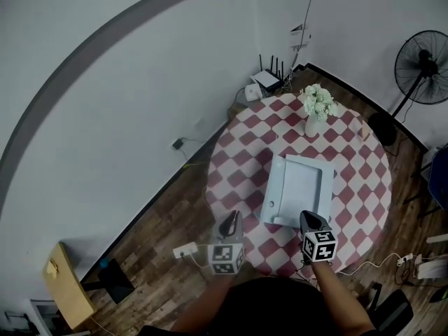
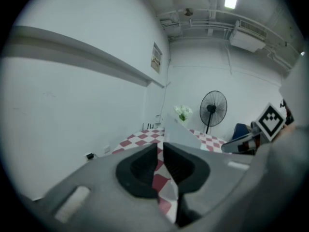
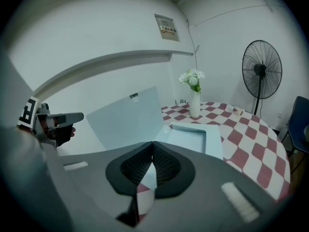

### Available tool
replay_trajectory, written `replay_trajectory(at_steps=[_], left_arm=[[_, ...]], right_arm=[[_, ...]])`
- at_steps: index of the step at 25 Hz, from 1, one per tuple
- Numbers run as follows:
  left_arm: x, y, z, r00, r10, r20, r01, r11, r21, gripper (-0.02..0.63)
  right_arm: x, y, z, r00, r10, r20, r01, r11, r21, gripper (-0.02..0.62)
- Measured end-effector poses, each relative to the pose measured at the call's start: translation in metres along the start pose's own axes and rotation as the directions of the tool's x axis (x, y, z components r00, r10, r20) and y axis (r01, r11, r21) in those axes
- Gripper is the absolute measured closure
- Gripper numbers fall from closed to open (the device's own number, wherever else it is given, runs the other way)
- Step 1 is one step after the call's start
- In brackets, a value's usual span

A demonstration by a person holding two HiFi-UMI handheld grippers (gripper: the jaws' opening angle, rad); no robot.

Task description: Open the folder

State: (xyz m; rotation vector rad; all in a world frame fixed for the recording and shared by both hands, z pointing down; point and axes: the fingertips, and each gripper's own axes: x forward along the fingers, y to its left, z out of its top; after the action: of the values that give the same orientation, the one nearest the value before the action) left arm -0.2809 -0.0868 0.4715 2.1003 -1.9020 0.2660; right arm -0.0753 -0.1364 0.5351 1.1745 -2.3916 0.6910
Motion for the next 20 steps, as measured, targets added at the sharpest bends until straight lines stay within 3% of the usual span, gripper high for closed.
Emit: replay_trajectory(at_steps=[11,20], left_arm=[[0.012,-0.099,0.058,0.988,-0.105,0.115,0.101,0.994,0.047,0.58],[0.033,-0.146,0.071,0.978,-0.162,0.128,0.15,0.984,0.099,0.581]], right_arm=[[-0.072,-0.047,0.068,0.985,-0.042,0.165,0.058,0.994,-0.091,0.594],[-0.105,-0.094,0.086,0.966,-0.122,0.228,0.139,0.989,-0.06,0.594]])
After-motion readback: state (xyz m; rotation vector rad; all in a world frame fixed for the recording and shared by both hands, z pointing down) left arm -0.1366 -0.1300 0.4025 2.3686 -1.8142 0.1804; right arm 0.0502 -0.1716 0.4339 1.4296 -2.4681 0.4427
